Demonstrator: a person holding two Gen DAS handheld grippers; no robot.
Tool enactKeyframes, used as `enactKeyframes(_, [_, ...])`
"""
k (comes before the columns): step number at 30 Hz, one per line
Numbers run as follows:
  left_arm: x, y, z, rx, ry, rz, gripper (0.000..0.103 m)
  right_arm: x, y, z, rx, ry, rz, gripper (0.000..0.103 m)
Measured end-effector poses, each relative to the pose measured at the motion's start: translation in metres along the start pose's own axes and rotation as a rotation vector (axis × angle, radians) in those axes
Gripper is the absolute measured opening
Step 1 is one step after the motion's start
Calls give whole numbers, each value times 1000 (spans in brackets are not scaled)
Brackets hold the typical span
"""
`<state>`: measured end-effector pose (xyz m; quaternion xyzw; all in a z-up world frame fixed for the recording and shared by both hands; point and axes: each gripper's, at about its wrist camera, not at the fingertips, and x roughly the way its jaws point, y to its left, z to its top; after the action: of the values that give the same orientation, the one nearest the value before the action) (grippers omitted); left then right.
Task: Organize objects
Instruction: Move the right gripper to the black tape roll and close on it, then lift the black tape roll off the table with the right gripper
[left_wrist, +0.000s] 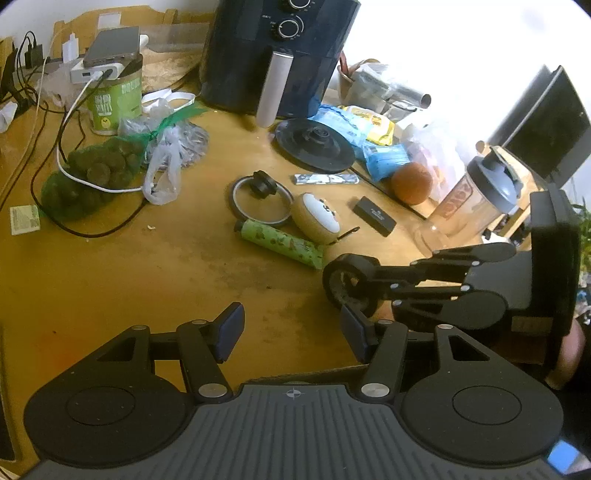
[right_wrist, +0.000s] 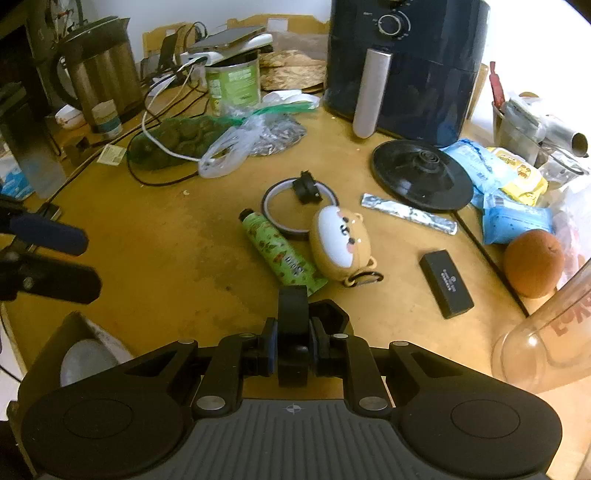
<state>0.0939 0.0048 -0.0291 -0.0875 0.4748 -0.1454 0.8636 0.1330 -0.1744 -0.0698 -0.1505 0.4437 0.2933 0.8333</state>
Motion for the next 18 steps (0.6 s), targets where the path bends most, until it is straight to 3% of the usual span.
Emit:
enactKeyframes(5, [-1, -5, -5, -4, 11, -11, 57, 1, 1, -1, 15, 17, -6, 20])
enactKeyframes(9, [-6, -9, -10, -5, 10, -7, 57, 7, -3, -4, 57, 37, 7, 28])
enactKeyframes(18, [-19, -7, -20, -43, -9, 41, 57, 12, -4, -6, 33, 32, -29, 81])
